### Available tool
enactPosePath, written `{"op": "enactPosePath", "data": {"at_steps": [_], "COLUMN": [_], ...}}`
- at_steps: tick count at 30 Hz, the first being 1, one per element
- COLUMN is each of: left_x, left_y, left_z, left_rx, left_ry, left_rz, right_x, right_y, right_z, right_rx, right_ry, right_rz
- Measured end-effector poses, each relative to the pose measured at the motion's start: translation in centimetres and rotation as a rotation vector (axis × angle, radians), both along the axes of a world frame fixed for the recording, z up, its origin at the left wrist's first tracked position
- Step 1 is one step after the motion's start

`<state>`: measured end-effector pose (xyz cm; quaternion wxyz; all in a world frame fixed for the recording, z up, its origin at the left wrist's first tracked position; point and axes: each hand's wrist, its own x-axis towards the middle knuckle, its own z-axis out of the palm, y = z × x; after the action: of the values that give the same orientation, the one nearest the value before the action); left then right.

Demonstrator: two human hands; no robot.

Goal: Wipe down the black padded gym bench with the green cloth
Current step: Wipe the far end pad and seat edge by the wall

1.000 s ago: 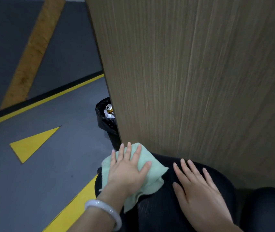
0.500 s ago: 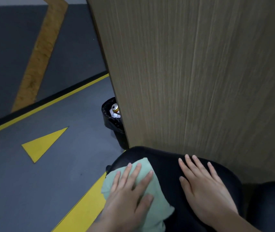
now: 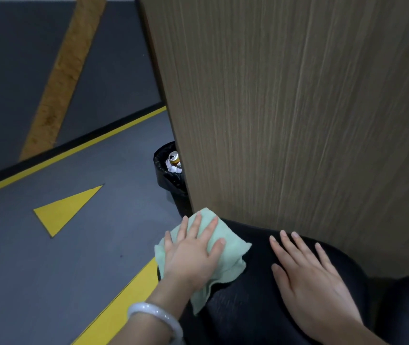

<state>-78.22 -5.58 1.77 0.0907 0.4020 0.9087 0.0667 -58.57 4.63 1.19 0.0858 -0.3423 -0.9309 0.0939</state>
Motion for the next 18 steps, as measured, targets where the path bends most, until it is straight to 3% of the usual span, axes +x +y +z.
{"op": "enactPosePath", "data": {"at_steps": [6,13,18], "left_x": [7.9,6.6,3.1], "left_y": [-4.2,-2.5,-2.1], "left_z": [-1.6,-1.1,-0.8], "left_rx": [0.314,0.28,0.358], "left_ry": [-0.111,-0.226,-0.29], "left_rz": [0.348,0.604,0.643], "right_x": [0.1,0.1,0.0], "right_y": [-0.3,-0.3,-0.5], "right_z": [0.6,0.9,0.8], "right_rx": [-0.028,-0.055,-0.042], "right_ry": [-0.05,-0.061,-0.07], "right_rz": [-0.007,-0.016,-0.013]}}
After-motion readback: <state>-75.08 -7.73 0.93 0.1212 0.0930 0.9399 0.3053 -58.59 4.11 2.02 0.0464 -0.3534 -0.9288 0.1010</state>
